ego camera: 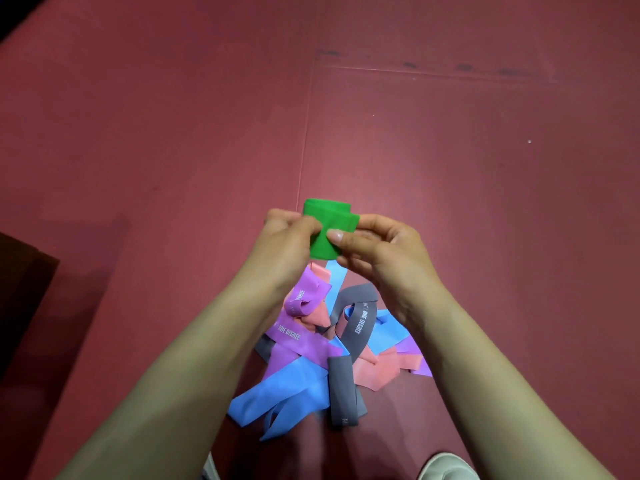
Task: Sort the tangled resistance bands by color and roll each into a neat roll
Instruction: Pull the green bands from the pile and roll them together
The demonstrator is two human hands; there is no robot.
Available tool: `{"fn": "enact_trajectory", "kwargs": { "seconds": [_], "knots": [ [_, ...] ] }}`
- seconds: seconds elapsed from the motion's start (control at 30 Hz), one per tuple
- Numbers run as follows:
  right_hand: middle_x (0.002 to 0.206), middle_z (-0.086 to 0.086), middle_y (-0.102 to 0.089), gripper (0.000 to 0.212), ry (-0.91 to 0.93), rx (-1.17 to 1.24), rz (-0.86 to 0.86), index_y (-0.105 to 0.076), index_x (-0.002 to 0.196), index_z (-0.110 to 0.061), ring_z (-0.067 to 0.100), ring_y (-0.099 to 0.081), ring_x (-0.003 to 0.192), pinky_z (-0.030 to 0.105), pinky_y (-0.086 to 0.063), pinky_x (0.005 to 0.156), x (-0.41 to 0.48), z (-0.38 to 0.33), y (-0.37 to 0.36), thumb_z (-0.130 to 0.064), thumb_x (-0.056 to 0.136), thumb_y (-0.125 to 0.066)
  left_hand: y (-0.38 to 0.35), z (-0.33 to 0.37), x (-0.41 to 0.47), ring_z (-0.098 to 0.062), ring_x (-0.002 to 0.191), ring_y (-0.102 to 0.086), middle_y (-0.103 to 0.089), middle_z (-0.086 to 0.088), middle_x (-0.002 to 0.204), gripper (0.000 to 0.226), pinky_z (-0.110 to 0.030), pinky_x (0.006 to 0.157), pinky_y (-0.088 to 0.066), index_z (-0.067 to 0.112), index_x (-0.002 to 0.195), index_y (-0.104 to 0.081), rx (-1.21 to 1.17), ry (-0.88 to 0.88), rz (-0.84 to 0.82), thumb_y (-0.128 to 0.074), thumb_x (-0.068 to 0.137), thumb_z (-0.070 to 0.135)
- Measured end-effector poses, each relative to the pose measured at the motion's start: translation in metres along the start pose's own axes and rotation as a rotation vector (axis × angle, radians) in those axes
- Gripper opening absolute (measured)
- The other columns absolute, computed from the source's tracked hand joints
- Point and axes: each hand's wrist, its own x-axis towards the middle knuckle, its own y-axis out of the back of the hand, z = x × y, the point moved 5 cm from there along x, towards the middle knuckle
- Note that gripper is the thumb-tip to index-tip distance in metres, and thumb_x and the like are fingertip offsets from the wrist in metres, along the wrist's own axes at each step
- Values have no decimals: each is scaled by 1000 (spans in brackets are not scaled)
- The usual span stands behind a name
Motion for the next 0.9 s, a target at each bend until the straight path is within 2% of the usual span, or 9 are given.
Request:
{"fn": "enact_trajectory", "kwargs": {
  "seconds": [0.13,0.3,0.4,0.47,0.57,0.67,0.8,0.87,0.9],
  "knots": [
    [70,2,-68,19,40,-52,46,-63,91,-5,6,-64,55,16,-52,55,-10,-6,-4,3,77,-72,10,12,-11,-16,75,-56,-61,-2,75,19,-26,70,-44,19,77,-61,106,-117,-3,-56,91,6],
    [85,5,-74,26,87,-231,17,-70,98,-7,14,-66,75,26,-47,70,-45,-21,-25,-7,73,-78,37,23,-55,-19,82,-63,-71,-13,93,13,-37,87,-53,15,84,-70,96,-135,-73,-63,88,6],
    [71,-5,-71,24,104,-209,-74,-65,89,-10,6,-67,64,16,-50,58,-72,-41,-53,3,72,-76,64,41,-89,-18,79,-66,-71,-16,98,15,-27,79,-57,4,100,-69,24,-177,-74,-60,90,0],
    [74,-2,-69,28,128,-195,-149,-62,89,-10,7,-68,63,16,-52,58,-94,-60,-76,8,71,-74,87,60,-114,-15,74,-67,-71,-13,94,19,-22,72,-58,0,105,-67,-17,-227,-75,-59,89,-4],
    [87,7,-65,31,169,-170,-263,-61,95,-7,10,-68,68,20,-56,66,-132,-86,-114,13,74,-69,123,89,-157,-15,74,-65,-69,-9,88,17,-19,67,-58,2,100,-67,-64,-312,-50,-60,87,-6],
    [88,8,-65,31,225,-181,-335,-61,100,-6,10,-68,69,20,-55,64,-176,-107,-151,13,76,-67,159,109,-204,-11,69,-66,-69,-5,82,17,-20,65,-58,9,86,-67,-99,-391,-31,-62,85,-7],
    [81,5,-66,29,305,-239,-388,-63,100,-5,10,-67,65,19,-55,62,-231,-119,-190,11,76,-69,195,114,-262,-12,68,-69,-72,-5,79,16,-25,65,-60,11,85,-70,-160,-413,-43,-59,90,1],
    [82,6,-65,27,349,-273,-401,-65,98,-6,10,-66,65,19,-55,61,-254,-123,-206,9,76,-69,210,115,-286,-15,73,-71,-74,-8,84,12,-29,64,-60,7,89,-72,-232,-406,-24,-62,90,14],
    [81,5,-65,27,373,-285,-408,-66,96,-7,10,-66,65,19,-55,61,-265,-125,-214,9,75,-70,218,116,-297,-17,76,-72,-74,-9,87,19,-31,64,-60,6,90,-72,-268,-407,-1,-64,89,23]
  ]
}}
